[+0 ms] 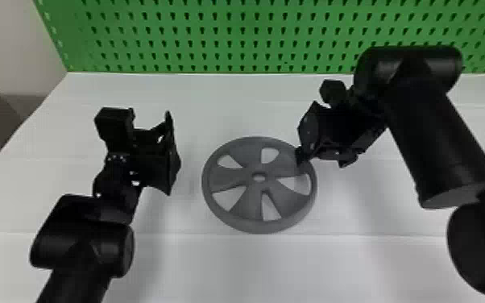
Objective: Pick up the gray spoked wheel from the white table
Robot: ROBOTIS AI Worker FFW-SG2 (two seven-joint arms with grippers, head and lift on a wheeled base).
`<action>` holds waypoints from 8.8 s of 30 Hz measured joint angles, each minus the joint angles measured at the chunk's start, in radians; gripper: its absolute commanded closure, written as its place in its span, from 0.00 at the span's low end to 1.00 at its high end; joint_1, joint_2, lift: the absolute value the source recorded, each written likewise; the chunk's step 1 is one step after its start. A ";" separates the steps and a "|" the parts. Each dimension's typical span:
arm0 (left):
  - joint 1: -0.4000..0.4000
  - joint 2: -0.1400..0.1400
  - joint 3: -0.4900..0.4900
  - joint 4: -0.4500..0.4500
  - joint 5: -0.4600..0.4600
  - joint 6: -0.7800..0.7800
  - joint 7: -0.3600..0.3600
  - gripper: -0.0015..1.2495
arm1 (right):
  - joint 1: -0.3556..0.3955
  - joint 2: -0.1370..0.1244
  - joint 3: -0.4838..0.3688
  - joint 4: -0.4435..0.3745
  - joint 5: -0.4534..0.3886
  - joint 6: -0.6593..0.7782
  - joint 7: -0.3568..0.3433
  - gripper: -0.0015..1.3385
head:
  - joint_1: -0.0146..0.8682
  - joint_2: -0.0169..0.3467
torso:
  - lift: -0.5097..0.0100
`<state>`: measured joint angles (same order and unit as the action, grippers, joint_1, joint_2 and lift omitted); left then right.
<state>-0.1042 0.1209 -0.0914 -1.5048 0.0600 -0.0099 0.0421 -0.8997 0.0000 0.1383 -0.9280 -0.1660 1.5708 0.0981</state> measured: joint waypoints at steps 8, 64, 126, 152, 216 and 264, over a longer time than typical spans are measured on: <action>-0.001 0.000 -0.004 0.000 0.000 0.004 0.001 0.36 | -0.001 0.000 0.011 0.001 -0.001 0.000 0.000 0.08 | 0.90 0.20 | 0.79; -0.005 0.002 -0.011 -0.002 0.003 0.004 0.001 0.37 | 0.033 0.000 -0.085 0.104 0.056 -0.109 0.000 0.08 | 0.90 0.20 | 0.79; -0.013 0.002 -0.019 -0.001 -0.004 0.004 0.001 0.38 | -0.004 0.000 0.060 0.267 -0.134 -0.253 -0.150 0.10 | 0.90 0.20 | 0.79; -0.011 0.002 -0.019 -0.001 -0.005 0.004 0.001 0.38 | -0.011 0.000 0.076 0.267 -0.134 -0.258 -0.166 0.41 | 0.90 0.20 | 0.79; -0.003 0.002 -0.015 0.006 -0.006 0.003 0.001 0.38 | -0.025 0.000 0.091 0.207 -0.121 -0.227 -0.176 0.88 | 0.90 0.20 | 0.79; 0.025 0.005 0.027 -0.040 0.019 -0.009 0.001 0.39 | 0.448 -0.050 -0.077 -0.610 -0.046 -0.864 -0.139 0.88 | 0.90 0.20 | 0.79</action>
<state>-0.0793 0.1260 -0.0642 -1.5453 0.0786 -0.0187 0.0429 -0.4521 -0.0501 0.0618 -1.5383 -0.2117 0.7069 -0.0405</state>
